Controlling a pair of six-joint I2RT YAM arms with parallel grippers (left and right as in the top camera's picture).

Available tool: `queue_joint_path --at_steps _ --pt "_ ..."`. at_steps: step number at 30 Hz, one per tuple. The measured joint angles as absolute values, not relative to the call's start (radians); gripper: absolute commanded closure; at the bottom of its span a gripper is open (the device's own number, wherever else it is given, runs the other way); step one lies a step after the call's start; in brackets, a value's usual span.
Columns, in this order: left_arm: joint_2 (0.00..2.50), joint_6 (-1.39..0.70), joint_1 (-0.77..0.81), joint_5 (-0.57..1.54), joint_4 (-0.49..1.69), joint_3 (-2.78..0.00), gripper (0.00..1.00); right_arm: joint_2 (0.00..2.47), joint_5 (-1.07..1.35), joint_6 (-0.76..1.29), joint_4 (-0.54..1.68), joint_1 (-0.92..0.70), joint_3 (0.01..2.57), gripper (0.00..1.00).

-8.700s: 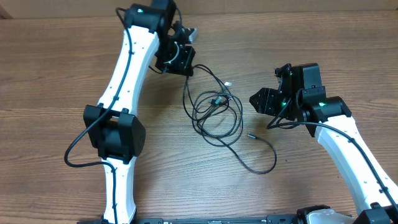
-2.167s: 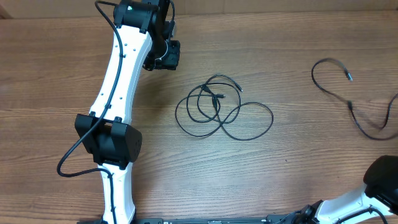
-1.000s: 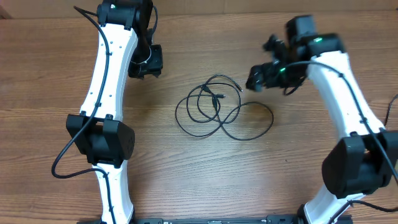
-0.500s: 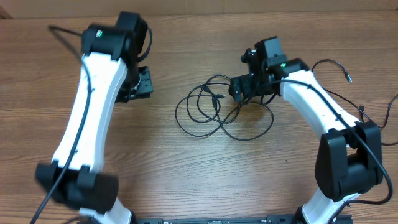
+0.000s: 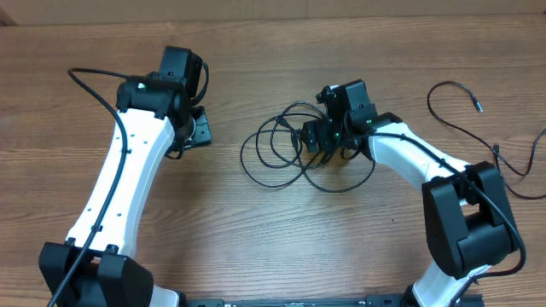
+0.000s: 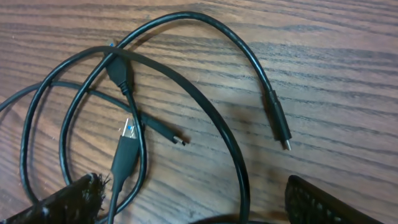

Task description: Untangle cables

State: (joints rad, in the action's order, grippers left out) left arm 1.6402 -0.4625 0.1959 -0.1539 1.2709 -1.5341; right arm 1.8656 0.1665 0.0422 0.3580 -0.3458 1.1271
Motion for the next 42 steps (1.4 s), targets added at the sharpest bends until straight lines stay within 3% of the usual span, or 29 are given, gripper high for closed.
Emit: queue_joint_path --at_steps 5,16,21,23,29,34,42 --pt "1.64 -0.465 0.196 -0.154 1.265 -1.526 0.43 1.866 0.166 0.065 0.329 -0.346 1.093 0.32" --pt "1.64 -0.465 0.196 -0.142 1.263 -1.526 0.43 1.866 0.166 0.154 0.302 -0.346 1.042 0.44" --pt "1.64 -0.465 0.196 -0.141 1.264 -1.526 0.43 1.866 0.171 0.173 0.295 -0.346 1.028 0.87" --pt "1.64 -0.465 0.196 -0.139 1.264 -1.526 0.43 1.866 0.175 0.188 0.284 -0.346 1.026 0.96" --pt "1.64 -0.465 0.196 -0.131 1.264 -1.526 0.43 1.866 0.227 0.228 0.247 -0.346 1.027 0.96" --pt "1.64 -0.465 0.196 -0.131 1.264 -1.526 0.42 1.866 0.295 0.235 0.351 -0.333 1.099 0.96" --pt "1.64 -0.465 0.196 -0.131 1.262 -1.525 0.4 1.802 0.442 0.219 0.584 -0.269 1.503 0.96"
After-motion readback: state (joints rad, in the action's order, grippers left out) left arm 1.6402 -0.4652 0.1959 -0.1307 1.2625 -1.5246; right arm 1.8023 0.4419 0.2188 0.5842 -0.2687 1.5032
